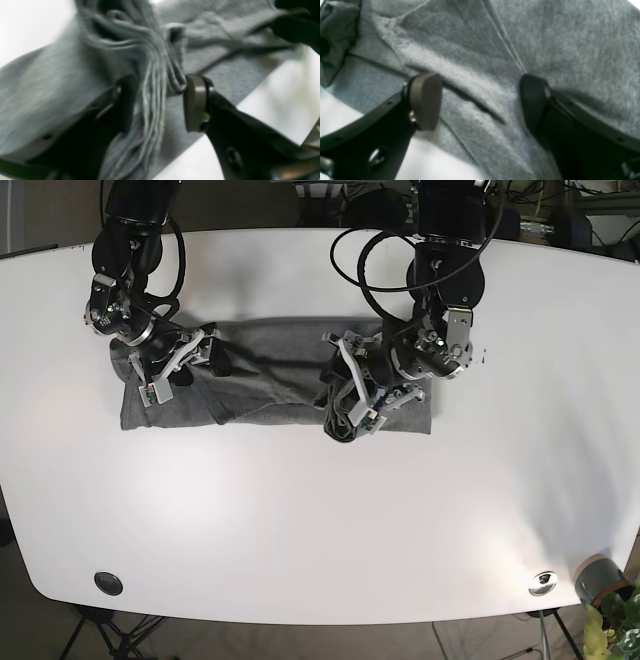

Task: Fold the T-shirt properly
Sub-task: 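Fold the strip's end with the left gripper toward the right gripper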

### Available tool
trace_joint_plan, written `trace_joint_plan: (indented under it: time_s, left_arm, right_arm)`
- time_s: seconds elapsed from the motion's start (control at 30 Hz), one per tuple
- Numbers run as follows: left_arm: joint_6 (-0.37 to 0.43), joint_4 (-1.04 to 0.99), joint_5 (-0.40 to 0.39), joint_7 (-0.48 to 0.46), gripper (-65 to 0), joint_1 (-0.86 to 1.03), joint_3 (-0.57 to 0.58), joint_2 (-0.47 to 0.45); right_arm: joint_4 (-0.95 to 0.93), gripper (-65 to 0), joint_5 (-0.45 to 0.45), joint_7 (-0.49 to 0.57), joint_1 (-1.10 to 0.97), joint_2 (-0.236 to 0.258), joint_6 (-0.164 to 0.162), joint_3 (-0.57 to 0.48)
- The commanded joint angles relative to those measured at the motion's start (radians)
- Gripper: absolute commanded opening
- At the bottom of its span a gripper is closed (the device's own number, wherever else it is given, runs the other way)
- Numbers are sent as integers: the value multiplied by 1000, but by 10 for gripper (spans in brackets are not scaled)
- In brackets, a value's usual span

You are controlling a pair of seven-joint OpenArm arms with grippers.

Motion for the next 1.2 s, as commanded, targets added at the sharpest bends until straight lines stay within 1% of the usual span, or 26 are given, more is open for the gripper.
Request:
trace_joint_plan:
  time_s: [0.0, 0.23, 0.37, 0.43, 0.5, 0.6, 0.7, 0.83, 0.97, 1.03, 1.1, 1.17]
  left_arm:
    - [-5, 22, -17, -22, -337, -16, 40, 8]
    - [-12, 88, -17, -17, -337, -10, 178, 5]
    - [-13, 147, -17, -15, -337, -9, 260, -38]
    - [-13, 156, -17, -18, -337, -10, 281, -49]
    - [-13, 174, -17, -18, -337, -10, 277, -52]
    - [-13, 209, -17, -20, -337, -10, 231, -52]
    - [-13, 236, -17, -20, -337, -10, 149, -52]
    - [-13, 231, -12, -22, -337, -15, 16, -52]
    - [-13, 194, -16, -22, -337, -16, -96, -58]
    - [-13, 174, -17, -22, -337, -16, -122, -77]
    - [-21, 145, -19, -25, -339, -16, -153, -97]
    - [-53, 122, -19, -46, -339, -16, -179, -107]
  right_arm:
    - [14, -176, 2, -4, 9, 9, 1, 0]
    - [14, -176, 2, -4, 9, 9, 1, 0]
    - [14, -176, 2, -4, 9, 9, 1, 0]
    - [14, -176, 2, -4, 9, 9, 1, 0]
    - [14, -176, 2, -4, 9, 9, 1, 2]
    - [14, -176, 2, -4, 9, 9, 1, 2]
    - [24, -176, 3, -4, 9, 9, 1, 2]
    - [90, -176, 3, -8, 9, 7, -3, 3]
    - [149, -176, 3, -70, 17, 7, -3, 9]
    - [178, -176, 5, -90, 18, 4, -3, 31]
    - [210, -176, 26, -113, 32, -14, -3, 68]
    - [221, -176, 63, -159, 52, -16, -3, 114]
